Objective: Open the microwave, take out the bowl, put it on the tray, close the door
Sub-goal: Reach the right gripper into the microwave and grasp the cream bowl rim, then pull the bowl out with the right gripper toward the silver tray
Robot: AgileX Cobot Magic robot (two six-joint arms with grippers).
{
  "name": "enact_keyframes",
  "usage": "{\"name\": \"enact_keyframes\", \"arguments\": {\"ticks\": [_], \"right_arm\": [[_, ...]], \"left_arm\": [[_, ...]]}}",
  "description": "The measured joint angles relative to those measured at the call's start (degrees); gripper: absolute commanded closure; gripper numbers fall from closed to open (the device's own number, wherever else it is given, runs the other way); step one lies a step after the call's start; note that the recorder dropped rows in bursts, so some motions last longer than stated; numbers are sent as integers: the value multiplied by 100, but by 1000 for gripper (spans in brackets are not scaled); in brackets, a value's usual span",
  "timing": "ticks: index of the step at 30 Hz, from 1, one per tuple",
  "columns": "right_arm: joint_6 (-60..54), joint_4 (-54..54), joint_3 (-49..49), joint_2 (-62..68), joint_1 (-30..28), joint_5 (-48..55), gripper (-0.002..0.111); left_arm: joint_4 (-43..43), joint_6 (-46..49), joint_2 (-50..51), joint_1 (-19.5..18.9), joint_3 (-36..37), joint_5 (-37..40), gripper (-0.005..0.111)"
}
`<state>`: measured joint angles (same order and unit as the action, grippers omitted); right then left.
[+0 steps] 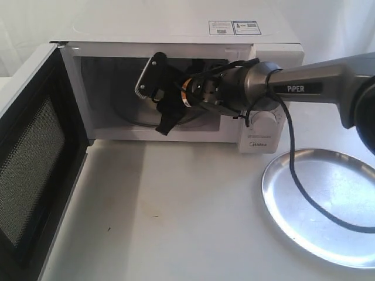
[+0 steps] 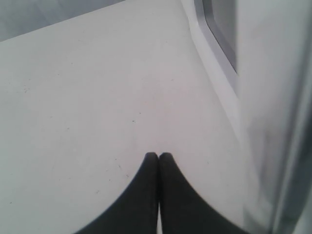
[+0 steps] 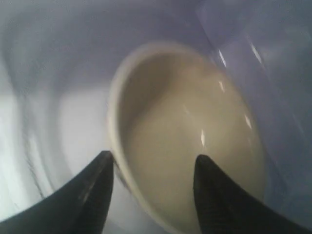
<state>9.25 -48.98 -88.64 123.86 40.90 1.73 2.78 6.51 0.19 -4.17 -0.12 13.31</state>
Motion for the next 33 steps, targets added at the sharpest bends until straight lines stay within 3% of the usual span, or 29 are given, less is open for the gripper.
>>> {"name": "enact_keyframes", "arguments": {"ticks": [4,7,15,24,33], "right_arm": [[0,23,-33,76,-28,109,63],[12,23,-33,76,-17,-79,72],[351,23,-41,125,41,-173,108],[321,-63,65,-70,442,1289,108],[308,65,178,-989,1527,2065,108]], "left_arm": [[0,0,0,0,0,0,107],[0,0,0,0,0,0,107],[0,0,0,0,0,0,107],[0,0,0,0,0,0,107],[0,0,0,0,0,0,107]]}}
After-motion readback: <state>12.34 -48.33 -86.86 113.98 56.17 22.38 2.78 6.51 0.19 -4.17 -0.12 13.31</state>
